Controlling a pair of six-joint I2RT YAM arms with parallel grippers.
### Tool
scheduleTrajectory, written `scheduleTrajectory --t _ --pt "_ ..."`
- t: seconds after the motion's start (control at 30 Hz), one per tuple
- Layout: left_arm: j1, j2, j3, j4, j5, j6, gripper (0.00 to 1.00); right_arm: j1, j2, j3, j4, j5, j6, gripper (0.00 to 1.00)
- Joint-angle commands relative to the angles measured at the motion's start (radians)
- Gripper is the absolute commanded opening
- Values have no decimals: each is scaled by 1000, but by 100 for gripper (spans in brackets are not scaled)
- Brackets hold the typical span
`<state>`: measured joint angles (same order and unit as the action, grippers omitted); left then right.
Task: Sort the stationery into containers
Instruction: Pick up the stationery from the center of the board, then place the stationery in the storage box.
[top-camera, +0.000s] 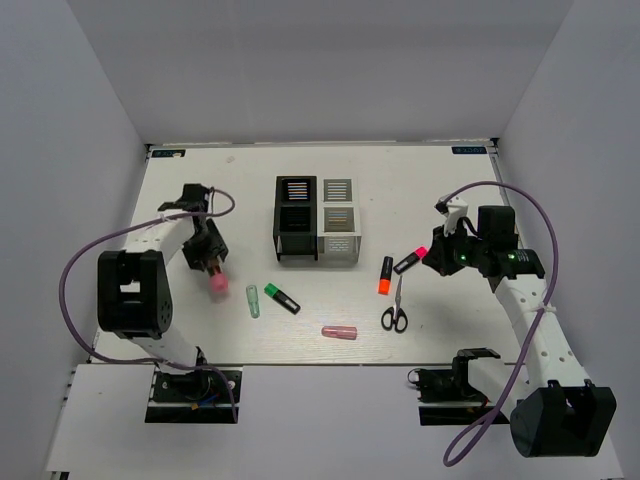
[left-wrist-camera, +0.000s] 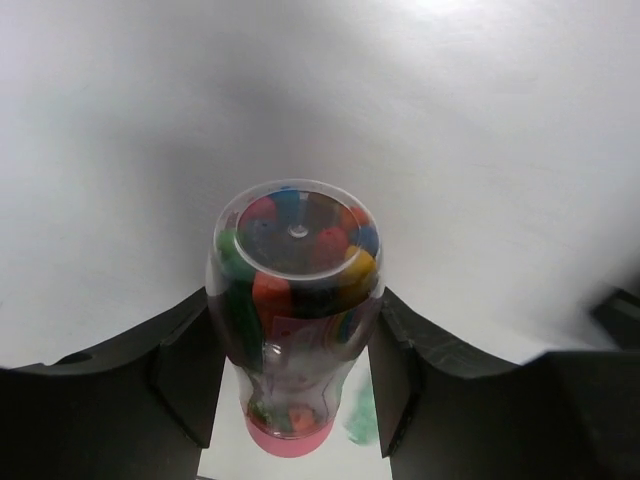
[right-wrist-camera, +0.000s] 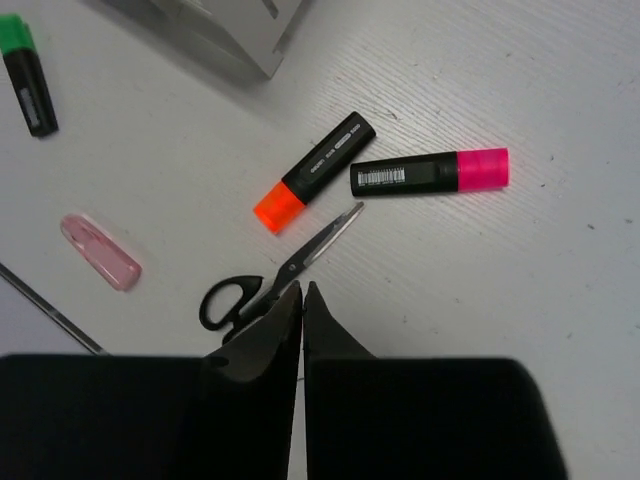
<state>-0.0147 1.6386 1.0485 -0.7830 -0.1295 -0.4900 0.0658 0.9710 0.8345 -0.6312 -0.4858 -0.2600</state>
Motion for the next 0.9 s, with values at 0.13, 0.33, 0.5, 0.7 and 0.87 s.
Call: scheduleTrajectory --t 0.13,0.33,0.5,0.7,0.87 --pt "-257 -158 335 74 128 57 1 0 24 5 -28 -127 -53 72" --pt "-445 -174 331 385 128 301 1 -1 23 -6 -41 -181 -96 28" --pt "-459 -158 222 775 264 427 1 0 35 -5 -71 -272 -171 0" --pt "-461 -77 131 1195 312 556 1 0 37 -21 -107 -396 -286 0" --pt "-464 -1 159 1286 294 602 1 -3 -11 -67 -122 -461 -436 0"
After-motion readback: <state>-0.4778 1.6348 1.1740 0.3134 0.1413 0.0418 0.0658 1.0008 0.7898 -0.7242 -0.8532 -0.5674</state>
